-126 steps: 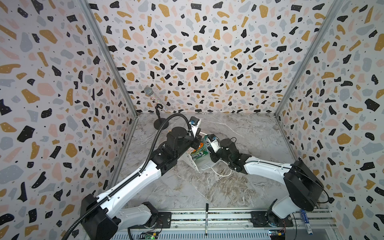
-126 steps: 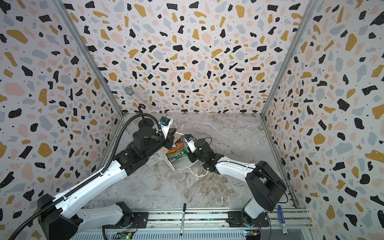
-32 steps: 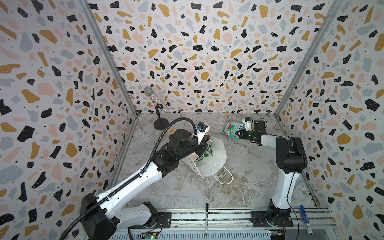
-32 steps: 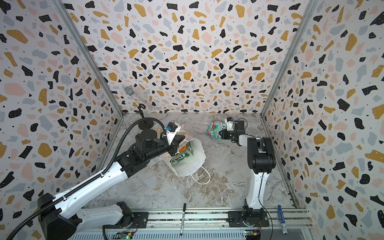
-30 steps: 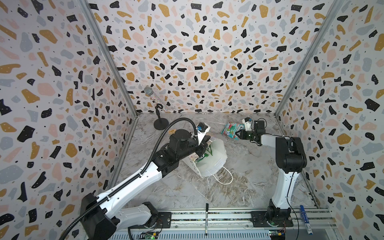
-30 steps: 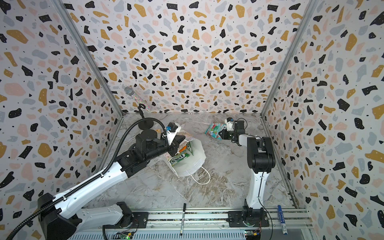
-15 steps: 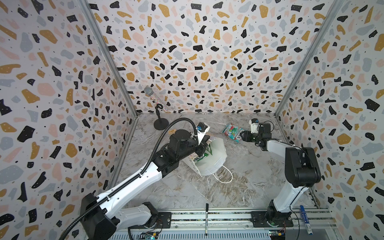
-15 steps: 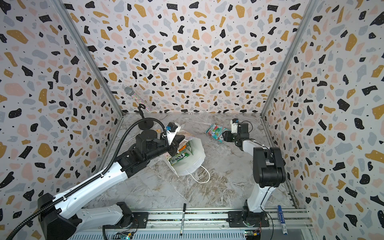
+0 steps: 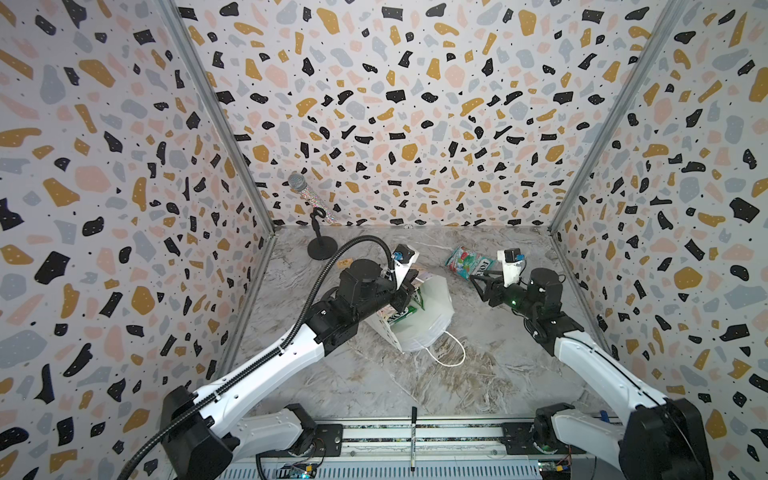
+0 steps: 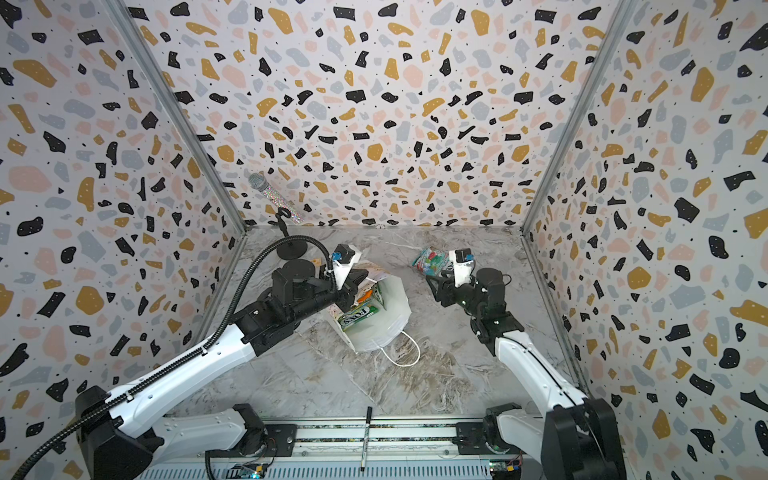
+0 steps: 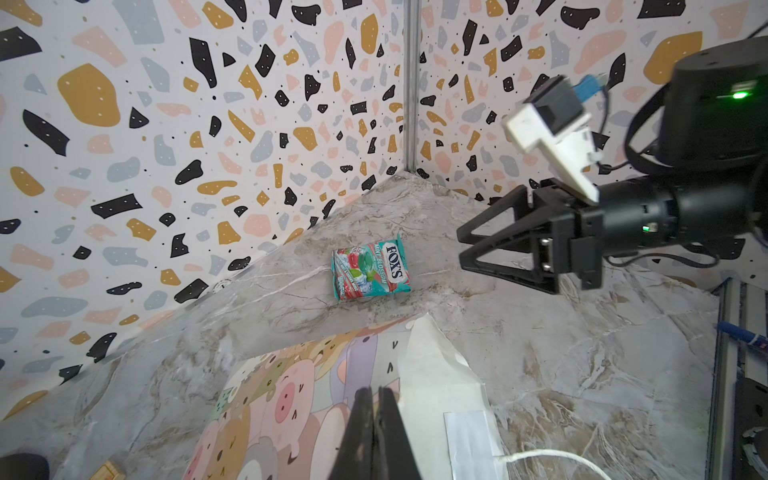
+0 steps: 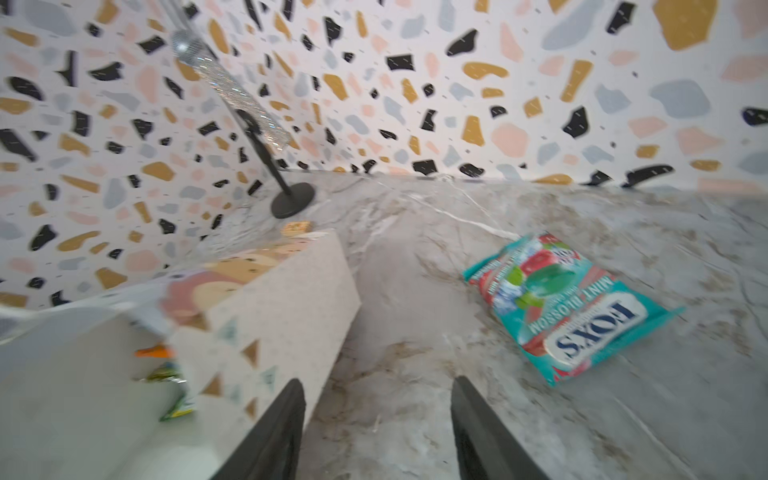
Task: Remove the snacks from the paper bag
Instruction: 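Move the right gripper back into the bag opening toward the remaining packets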
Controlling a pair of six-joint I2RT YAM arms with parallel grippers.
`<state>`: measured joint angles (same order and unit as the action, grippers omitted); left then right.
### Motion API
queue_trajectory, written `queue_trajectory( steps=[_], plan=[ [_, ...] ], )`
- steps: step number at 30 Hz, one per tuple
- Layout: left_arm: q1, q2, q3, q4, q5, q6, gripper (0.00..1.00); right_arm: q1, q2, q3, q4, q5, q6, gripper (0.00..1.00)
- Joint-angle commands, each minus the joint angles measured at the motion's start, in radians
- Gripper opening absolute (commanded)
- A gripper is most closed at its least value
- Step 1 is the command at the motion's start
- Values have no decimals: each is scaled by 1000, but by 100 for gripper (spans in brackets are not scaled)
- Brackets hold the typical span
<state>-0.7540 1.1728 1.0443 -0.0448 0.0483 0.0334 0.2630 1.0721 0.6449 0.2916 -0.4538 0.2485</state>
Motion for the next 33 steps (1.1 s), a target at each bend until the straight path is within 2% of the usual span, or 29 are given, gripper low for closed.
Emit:
queue_trajectory(
  steps=[1, 7, 15, 23, 33],
  plan=[
    [-3, -10, 23, 25, -28, 5, 0, 64, -100, -30, 0, -40, -8, 58],
    [-4, -6, 26, 27, -30, -3, 0, 189, -136, -15, -32, -52, -39, 55],
    [-3, -4, 27, 25, -32, -5, 0, 373, -32, 47, -88, 39, -111, 49],
    [-3, -6, 28, 26, -30, -10, 0, 519, 119, 99, -119, 229, -160, 45],
    [-4, -10, 30, 28, -18, -17, 0, 576, 287, 108, -38, 442, -144, 41]
  ],
)
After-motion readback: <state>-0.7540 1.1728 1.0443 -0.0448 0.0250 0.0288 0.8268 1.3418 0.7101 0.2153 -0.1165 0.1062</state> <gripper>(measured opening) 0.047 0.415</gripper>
